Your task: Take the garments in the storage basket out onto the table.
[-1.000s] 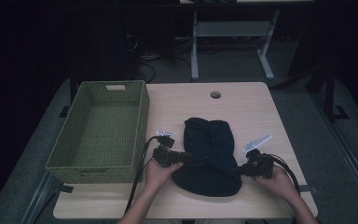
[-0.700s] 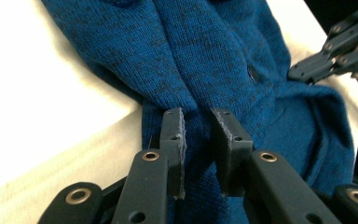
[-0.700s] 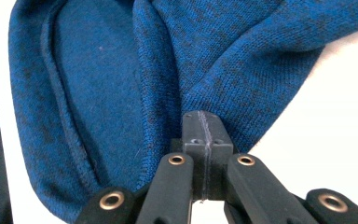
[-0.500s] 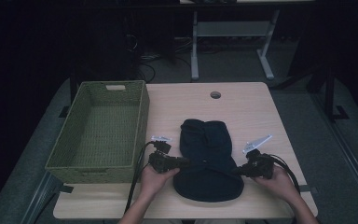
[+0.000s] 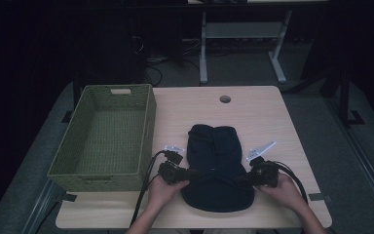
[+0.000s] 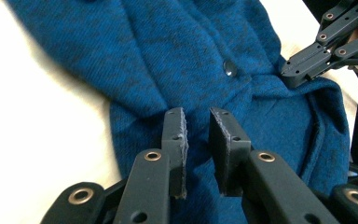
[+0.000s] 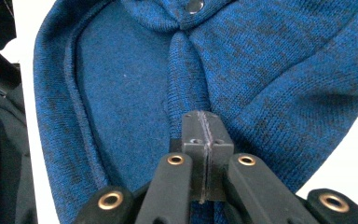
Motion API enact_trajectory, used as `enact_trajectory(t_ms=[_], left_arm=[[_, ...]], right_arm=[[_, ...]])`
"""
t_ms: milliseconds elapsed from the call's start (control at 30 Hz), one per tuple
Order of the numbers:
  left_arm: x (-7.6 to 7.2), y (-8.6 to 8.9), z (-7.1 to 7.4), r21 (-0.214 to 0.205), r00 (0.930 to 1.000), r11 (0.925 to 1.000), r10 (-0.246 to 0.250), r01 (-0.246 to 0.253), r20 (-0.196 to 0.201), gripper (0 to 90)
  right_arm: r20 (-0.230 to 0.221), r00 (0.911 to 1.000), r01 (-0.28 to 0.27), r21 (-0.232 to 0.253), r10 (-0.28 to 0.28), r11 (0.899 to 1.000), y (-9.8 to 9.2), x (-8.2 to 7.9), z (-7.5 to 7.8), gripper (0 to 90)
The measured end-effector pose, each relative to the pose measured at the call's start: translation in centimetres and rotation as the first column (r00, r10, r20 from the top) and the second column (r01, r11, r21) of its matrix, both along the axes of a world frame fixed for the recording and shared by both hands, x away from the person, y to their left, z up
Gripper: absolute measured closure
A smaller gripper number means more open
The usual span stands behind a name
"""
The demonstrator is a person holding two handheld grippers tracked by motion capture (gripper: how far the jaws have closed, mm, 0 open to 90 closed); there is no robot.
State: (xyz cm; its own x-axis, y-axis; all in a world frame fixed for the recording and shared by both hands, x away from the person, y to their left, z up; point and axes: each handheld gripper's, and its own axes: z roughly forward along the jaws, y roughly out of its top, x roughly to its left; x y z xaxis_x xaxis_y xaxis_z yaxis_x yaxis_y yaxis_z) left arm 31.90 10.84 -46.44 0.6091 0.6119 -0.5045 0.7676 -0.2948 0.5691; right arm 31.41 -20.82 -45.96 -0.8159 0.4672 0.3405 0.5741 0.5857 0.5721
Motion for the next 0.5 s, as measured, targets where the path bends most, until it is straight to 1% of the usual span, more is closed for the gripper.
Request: enact_trajectory(t_ms=[33, 67, 167, 233, 300, 367, 400, 467, 500], left_arm=[[-0.1, 0.3, 0.0, 0.004, 1.0000, 1.0000, 0.003, -0.003, -0.002, 76.7], [-0.2, 0.4, -0.1, -0.003, 1.0000, 1.0000, 0.009, -0.009, -0.004, 76.9], [-0.4, 0.6, 0.1, -0.002, 1.0000, 1.0000, 0.007, -0.007, 0.001, 76.1], [-0.6, 0.8, 0.4, -0.033, 0.9997, 0.9995, -0.002, 0.002, 0.024, 75.4], [-0.7, 0.8, 0.7, -0.069, 0.9994, 0.9975, -0.014, 0.016, 0.031, 75.6], [-0.8, 0.7, 0.9, -0.099, 0.9984, 0.9945, -0.030, 0.035, 0.048, 76.1], [-0.7, 0.5, 1.0, -0.111, 0.9982, 0.9930, -0.036, 0.041, 0.049, 76.1], [-0.5, 0.1, 0.9, -0.105, 0.9982, 0.9936, -0.035, 0.040, 0.048, 76.9], [-0.4, -0.1, 0.9, -0.093, 0.9983, 0.9948, -0.037, 0.041, 0.045, 76.8]], right_arm=[[0.001, 1.0000, -0.001, -0.002, 0.001, 1.000, 0.0, 0.0, -0.1, 89.6], [-0.008, 1.0000, 0.004, 0.005, -0.004, 1.000, -0.1, -0.1, -0.2, 89.6], [-0.005, 1.0000, 0.004, 0.005, -0.004, 1.000, -0.1, -0.2, -0.3, 89.6], [-0.004, 1.0000, 0.003, 0.001, -0.003, 1.000, 0.0, -0.3, -0.2, 89.5], [-0.006, 1.0000, 0.003, 0.003, -0.003, 1.000, 0.0, -0.3, 0.0, 89.1], [0.003, 1.0000, 0.002, 0.022, -0.002, 1.000, 0.0, -0.1, 0.3, 89.1], [0.004, 1.0000, 0.005, 0.028, -0.005, 1.000, 0.0, 0.0, 0.4, 89.1], [-0.001, 0.9999, 0.014, 0.024, -0.014, 1.000, 0.0, 0.2, 0.5, 89.3], [0.004, 0.9999, 0.013, 0.021, -0.013, 1.000, 0.1, 0.3, 0.4, 89.3]])
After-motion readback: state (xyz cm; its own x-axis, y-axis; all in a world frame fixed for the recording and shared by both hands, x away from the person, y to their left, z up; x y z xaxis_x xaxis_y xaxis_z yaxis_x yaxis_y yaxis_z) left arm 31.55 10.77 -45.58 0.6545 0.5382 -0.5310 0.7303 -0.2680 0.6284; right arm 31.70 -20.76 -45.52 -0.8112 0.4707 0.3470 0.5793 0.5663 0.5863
